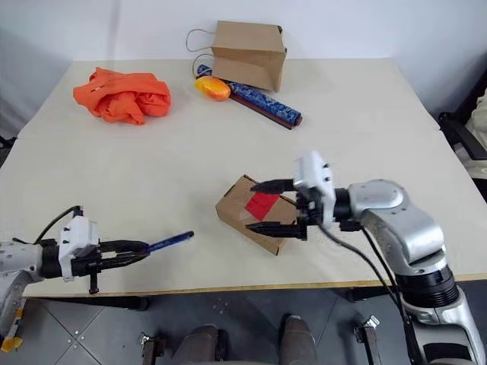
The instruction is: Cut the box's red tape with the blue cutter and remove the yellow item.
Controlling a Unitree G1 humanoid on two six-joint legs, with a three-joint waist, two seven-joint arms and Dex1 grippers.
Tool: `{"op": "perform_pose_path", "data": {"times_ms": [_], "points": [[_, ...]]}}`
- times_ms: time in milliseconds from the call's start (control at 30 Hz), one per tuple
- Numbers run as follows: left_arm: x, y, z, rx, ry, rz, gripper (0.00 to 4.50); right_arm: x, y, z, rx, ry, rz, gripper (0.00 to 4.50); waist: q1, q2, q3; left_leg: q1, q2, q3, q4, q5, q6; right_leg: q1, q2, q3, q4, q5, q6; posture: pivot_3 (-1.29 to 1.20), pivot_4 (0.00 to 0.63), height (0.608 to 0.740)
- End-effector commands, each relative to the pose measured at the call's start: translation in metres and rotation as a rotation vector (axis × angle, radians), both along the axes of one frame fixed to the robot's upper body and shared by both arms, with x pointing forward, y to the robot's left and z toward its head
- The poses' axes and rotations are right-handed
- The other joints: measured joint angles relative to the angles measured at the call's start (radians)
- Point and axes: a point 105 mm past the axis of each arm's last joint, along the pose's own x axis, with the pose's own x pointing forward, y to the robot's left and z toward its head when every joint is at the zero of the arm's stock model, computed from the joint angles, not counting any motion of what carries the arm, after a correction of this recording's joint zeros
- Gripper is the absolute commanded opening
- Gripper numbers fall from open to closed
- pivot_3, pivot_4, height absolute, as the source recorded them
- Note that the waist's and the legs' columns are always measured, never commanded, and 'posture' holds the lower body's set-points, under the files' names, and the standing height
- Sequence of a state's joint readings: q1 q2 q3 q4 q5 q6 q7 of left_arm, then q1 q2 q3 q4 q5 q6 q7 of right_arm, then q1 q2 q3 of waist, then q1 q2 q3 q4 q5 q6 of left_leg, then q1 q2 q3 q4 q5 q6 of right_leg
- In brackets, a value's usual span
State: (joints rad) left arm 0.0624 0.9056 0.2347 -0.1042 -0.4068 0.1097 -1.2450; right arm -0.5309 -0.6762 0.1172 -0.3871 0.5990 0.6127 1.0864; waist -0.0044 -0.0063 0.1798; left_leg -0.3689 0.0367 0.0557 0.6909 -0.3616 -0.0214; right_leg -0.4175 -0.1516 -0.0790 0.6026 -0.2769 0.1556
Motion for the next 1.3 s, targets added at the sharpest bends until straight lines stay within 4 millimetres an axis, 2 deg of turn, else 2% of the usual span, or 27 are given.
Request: {"op": "perform_pose_path", "data": {"times_ms": [33, 200, 267, 367, 500, 667, 967, 1067, 1167, 1300], "points": [[-0.002, -0.004, -0.003, 0.055, -0.011, -0.082, 0.44, -0.015, 0.023, 0.01, -0.037, -0.086, 0.078, 2.49, 0.0, 0.0, 0.0, 0.0, 0.0, 0.0, 0.0, 0.0, 0.0, 0.0, 0.0, 0.0, 0.0, 0.0, 0.0, 0.0, 0.15, 0.74], [0.003, -0.011, -0.008, 0.072, -0.037, -0.102, 0.44, -0.018, 0.049, 0.0, -0.162, -0.164, 0.123, 0.76, 0.0, 0.0, 0.0, 0.0, 0.0, 0.001, 0.0, 0.0, 0.0, -0.001, 0.0, 0.0, 0.001, 0.0, 0.0, 0.0, 0.15, 0.74], [0.005, -0.013, -0.011, 0.079, -0.039, -0.086, 0.44, -0.016, 0.058, -0.01, -0.222, -0.19, 0.121, 0.03, 0.0, 0.0, 0.0, 0.0, 0.0, 0.001, 0.0, -0.001, 0.001, -0.001, 0.0, 0.0, 0.001, 0.0, 0.0, 0.0, 0.15, 0.74], [0.005, -0.019, -0.015, 0.098, -0.061, -0.1, 0.44, -0.019, 0.08, -0.03, -0.284, -0.231, 0.173, 0.03, -0.001, 0.0, 0.0, 0.0, 0.0, 0.001, 0.0, -0.001, 0.001, -0.001, 0.0, -0.001, 0.002, 0.0, 0.0, 0.0, 0.15, 0.74], [0.005, -0.025, -0.017, 0.093, -0.067, -0.099, 0.44, -0.019, 0.088, -0.04, -0.315, -0.252, 0.207, 0.03, -0.003, 0.0, 0.0, -0.001, 0.0, 0.002, 0.001, -0.001, 0.001, -0.003, 0.0, -0.001, 0.004, 0.0, 0.0, 0.0, 0.15, 0.74], [0.004, -0.028, -0.021, 0.091, -0.037, -0.092, 0.44, -0.009, 0.102, -0.074, -0.465, -0.332, 0.277, 0.03, -0.007, 0.0, 0.0, 0.0, 0.001, 0.003, 0.002, -0.001, 0.001, -0.003, 0.0, 0.0, 0.005, 0.0, 0.0, 0.0, 0.15, 0.74], [0.009, -0.027, -0.021, 0.086, -0.035, -0.065, 0.44, 0.001, 0.102, -0.101, -0.529, -0.345, 0.333, 0.03, -0.01, 0.0, 0.0, 0.001, 0.001, 0.004, 0.003, -0.001, 0.0, -0.003, 0.0, -0.001, 0.007, 0.0, 0.0, 0.0, 0.15, 0.74], [0.01, -0.028, -0.019, 0.074, -0.035, -0.063, 0.44, 0.005, 0.105, -0.103, -0.529, -0.36, 0.337, 0.03, -0.011, 0.0, 0.0, 0.001, 0.001, 0.004, 0.004, -0.001, 0.0, -0.003, 0.0, -0.001, 0.009, 0.0, 0.0, 0.0, 0.15, 0.74], [0.008, -0.028, -0.02, 0.076, -0.029, -0.063, 0.44, 0.005, 0.113, -0.089, -0.463, -0.383, 0.35, 0.03, -0.013, 0.0, 0.0, 0.001, 0.002, 0.004, 0.005, -0.001, 0.0, -0.003, 0.0, -0.001, 0.009, 0.0, 0.0, 0.0, 0.15, 0.74], [0.007, -0.026, -0.023, 0.094, -0.023, -0.064, 0.44, -0.001, 0.114, -0.066, -0.375, -0.374, 0.38, 0.03, -0.014, 0.0, 0.0, 0.0, 0.002, 0.004, 0.006, -0.001, 0.0, -0.003, 0.0, -0.001, 0.01, 0.0, -0.001, 0.0, 0.15, 0.74]]}}
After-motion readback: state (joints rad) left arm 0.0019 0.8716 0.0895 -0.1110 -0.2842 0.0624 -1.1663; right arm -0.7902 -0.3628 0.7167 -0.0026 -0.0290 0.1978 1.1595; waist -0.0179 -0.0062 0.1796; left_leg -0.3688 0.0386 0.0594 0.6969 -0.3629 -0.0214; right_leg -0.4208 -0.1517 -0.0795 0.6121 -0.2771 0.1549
